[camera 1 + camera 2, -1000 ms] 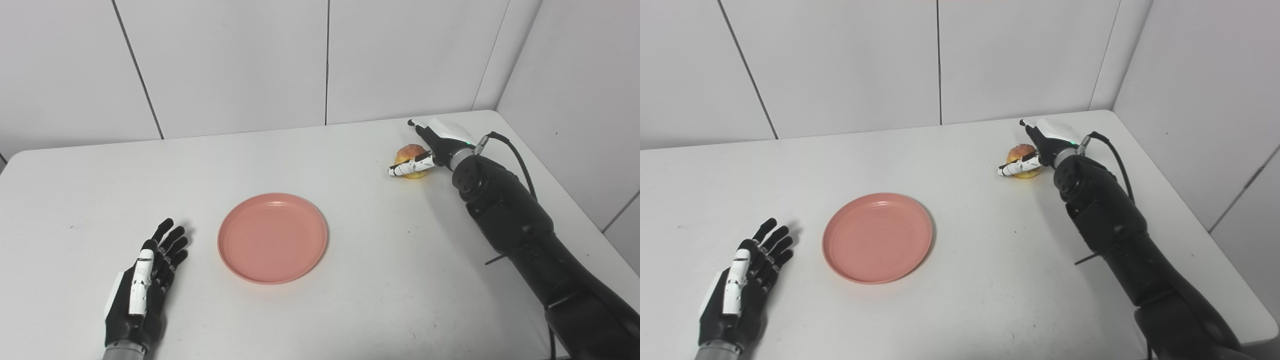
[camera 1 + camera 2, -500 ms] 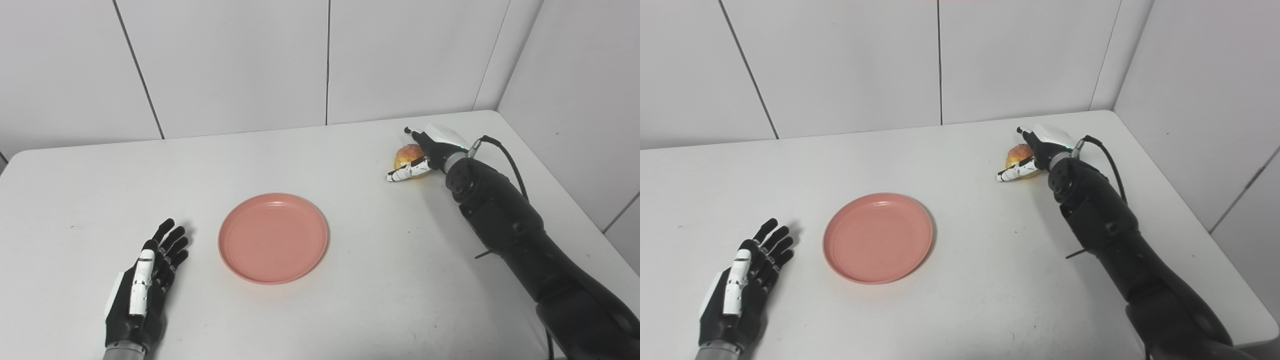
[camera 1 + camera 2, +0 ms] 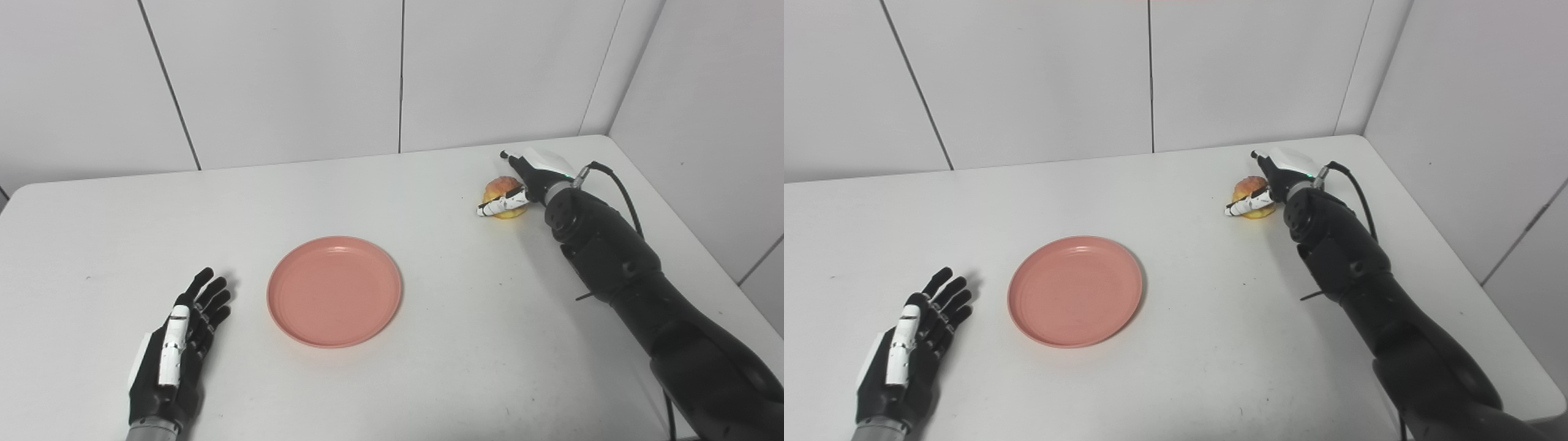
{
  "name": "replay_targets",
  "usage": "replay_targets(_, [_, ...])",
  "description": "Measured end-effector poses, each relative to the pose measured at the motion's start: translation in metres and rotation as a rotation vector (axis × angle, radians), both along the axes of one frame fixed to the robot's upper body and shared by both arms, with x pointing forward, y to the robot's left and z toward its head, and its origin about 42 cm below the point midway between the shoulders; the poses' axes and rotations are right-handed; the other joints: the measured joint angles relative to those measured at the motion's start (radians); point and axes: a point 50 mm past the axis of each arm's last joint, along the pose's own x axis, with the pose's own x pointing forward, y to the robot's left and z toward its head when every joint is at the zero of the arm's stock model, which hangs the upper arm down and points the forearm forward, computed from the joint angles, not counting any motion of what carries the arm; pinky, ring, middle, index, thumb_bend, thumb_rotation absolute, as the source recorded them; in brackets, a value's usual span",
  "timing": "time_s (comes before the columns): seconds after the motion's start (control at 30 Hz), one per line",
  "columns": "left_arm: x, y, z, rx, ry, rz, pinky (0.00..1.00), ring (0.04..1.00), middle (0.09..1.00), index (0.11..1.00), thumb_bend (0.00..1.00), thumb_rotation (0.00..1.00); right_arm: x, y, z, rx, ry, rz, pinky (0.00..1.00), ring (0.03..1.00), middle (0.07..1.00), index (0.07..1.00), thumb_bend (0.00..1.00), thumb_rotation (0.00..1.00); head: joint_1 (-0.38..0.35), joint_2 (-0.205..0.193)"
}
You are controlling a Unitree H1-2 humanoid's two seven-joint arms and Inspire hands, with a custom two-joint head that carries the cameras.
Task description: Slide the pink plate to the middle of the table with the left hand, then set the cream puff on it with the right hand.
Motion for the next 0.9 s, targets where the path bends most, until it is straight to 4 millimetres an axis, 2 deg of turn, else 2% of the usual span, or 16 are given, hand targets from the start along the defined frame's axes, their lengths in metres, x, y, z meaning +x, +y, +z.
replay_targets(0.23, [0.0000,0.0000,-0.0001,0.000,0.000,0.001,0.93,0.902,0.896,0.872,0.42,0.97,0.0000,0.0005,-0.0002,-0.011,-0.008,-0.001,0.67,0.788,0.842,0.849,0.84,0.34,0.002,0.002])
replay_targets(0.3, [0.0000,0.0001,-0.0001,-0.001,0.000,0.001,0.93,0.900,0.895,0.872,0.42,0.97,0.0001,0.0002,-0.0008,-0.012,-0.011,-0.005,0.61,0.720,0.783,0.815,0.81,0.32,0.002,0.002])
replay_targets(0.33, [0.0000,0.0001,-0.0001,-0.002,0.000,0.001,0.93,0.897,0.893,0.871,0.42,0.97,0.0004,0.0000,-0.0007,-0.012,-0.012,-0.007,0.53,0.621,0.690,0.726,0.76,0.29,0.002,0.003])
replay_targets(0.4, [0.0000,0.0001,-0.0002,-0.002,0.001,0.001,0.92,0.895,0.891,0.869,0.42,0.96,0.0021,-0.0012,0.0004,-0.012,-0.013,-0.013,0.45,0.529,0.600,0.644,0.72,0.26,0.002,0.003])
replay_targets(0.43, [0.0000,0.0002,-0.0002,-0.002,0.001,0.001,0.92,0.896,0.891,0.869,0.43,0.96,0.0029,-0.0016,0.0015,-0.012,-0.016,-0.015,0.39,0.457,0.526,0.565,0.69,0.22,0.002,0.003])
replay_targets(0.47, [0.0000,0.0002,-0.0001,-0.002,0.001,0.002,0.92,0.896,0.891,0.869,0.43,0.96,0.0038,-0.0020,0.0029,-0.012,-0.018,-0.016,0.36,0.420,0.489,0.524,0.67,0.20,0.003,0.005])
replay_targets(0.5, [0.0000,0.0001,-0.0001,-0.002,0.001,0.002,0.92,0.897,0.892,0.869,0.43,0.96,0.0039,-0.0024,0.0025,-0.010,-0.013,-0.017,0.34,0.409,0.480,0.501,0.58,0.17,0.003,0.005])
replay_targets(0.57, [-0.0001,0.0000,0.0000,-0.003,0.000,0.002,0.92,0.900,0.895,0.872,0.43,0.96,0.0038,-0.0021,0.0015,-0.012,-0.006,-0.015,0.32,0.386,0.461,0.488,0.53,0.15,0.005,0.005])
replay_targets(0.9, [0.0000,-0.0002,-0.0001,-0.002,0.000,0.002,0.92,0.906,0.900,0.875,0.43,0.97,0.0033,0.0008,0.0029,-0.027,0.013,-0.011,0.33,0.403,0.473,0.483,0.51,0.13,0.008,0.008])
